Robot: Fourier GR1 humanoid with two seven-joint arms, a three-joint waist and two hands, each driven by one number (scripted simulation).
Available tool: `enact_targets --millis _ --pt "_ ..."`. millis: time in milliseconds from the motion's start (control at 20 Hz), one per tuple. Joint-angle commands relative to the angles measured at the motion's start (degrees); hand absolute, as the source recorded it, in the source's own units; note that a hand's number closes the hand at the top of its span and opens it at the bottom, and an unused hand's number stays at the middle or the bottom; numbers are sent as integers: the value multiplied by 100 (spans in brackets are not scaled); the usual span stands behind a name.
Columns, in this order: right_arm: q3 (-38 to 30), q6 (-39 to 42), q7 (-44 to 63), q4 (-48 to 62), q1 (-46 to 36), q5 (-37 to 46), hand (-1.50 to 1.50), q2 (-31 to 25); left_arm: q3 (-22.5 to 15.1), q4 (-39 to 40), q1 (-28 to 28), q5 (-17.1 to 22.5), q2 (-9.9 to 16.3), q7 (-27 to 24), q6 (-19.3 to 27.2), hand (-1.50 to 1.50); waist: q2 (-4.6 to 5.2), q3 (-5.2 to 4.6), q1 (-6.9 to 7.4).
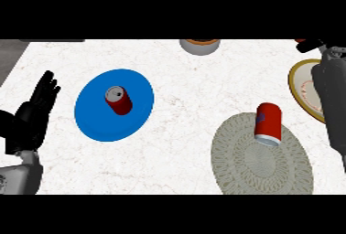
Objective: Pick the tomato from the placemat and place it in the bowl
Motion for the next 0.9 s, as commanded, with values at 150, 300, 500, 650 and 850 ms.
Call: enact_targets --millis 150,300,500,650,850 --pt "-787 -895 -1253 1214 20 -700 150 -623 84 388 -113 -67 -16 -346 -43 0 44 3 43" --pt "-1058 -885 -1881 1655 36 -1034 150 -1038 80 137 -93 19 6 -97 -123 0 34 5 57" --pt "-1320 -1741 -2604 2639 86 -1191 150 -1061 -115 -273 106 -76 -95 79 -114 0 64 12 159" --pt "-1450 -1830 -3013 3203 29 -1287 150 -1308 20 -13 -96 -23 -35 0 -150 0 68 12 153" --pt "-1455 -694 -2295 3799 302 -1144 150 -1797 -43 -111 -12 -47 -125 -40 -101 0 96 12 183"
